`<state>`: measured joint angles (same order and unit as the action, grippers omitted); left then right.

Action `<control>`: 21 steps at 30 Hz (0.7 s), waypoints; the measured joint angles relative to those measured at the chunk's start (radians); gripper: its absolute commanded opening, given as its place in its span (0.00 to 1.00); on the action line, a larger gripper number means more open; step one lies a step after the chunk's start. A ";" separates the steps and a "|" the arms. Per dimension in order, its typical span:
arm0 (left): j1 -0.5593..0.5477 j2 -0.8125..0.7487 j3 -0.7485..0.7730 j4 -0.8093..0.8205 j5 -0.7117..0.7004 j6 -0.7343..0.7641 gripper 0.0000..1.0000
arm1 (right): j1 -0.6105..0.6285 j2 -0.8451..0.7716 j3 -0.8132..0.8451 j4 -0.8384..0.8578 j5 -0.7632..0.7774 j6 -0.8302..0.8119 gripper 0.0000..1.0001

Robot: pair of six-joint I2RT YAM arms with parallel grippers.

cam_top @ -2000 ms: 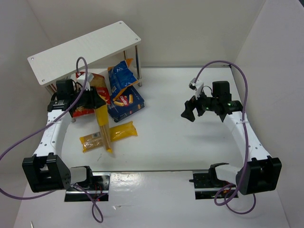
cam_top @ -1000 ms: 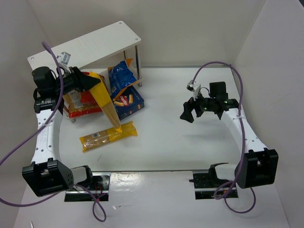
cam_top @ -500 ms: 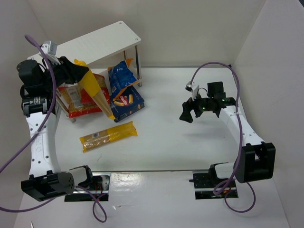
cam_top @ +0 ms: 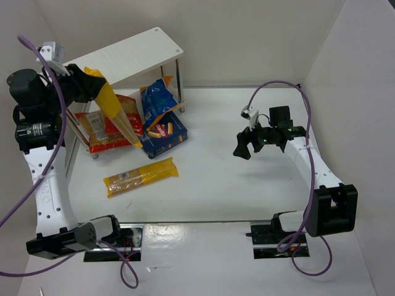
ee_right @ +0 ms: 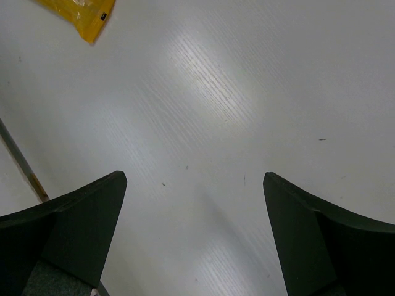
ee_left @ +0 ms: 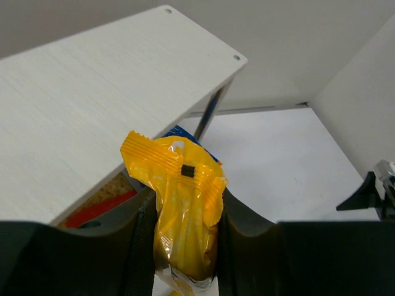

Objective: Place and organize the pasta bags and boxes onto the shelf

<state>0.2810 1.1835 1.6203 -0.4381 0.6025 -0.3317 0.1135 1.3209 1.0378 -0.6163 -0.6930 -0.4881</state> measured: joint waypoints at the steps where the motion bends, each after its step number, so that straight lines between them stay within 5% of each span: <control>1: 0.000 0.006 0.024 -0.013 -0.018 0.013 0.00 | 0.000 0.000 0.000 0.000 0.000 0.000 1.00; 15: 0.000 0.240 0.483 -0.350 -0.274 0.194 0.00 | 0.000 0.000 0.000 0.000 -0.001 0.000 1.00; 21: 0.000 0.396 0.835 -0.541 -0.346 0.249 0.00 | 0.000 0.000 0.000 -0.001 -0.001 0.000 1.00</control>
<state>0.2813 1.5799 2.4554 -0.9787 0.2562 -0.0830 0.1135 1.3209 1.0378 -0.6170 -0.6937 -0.4881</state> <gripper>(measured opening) 0.411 0.999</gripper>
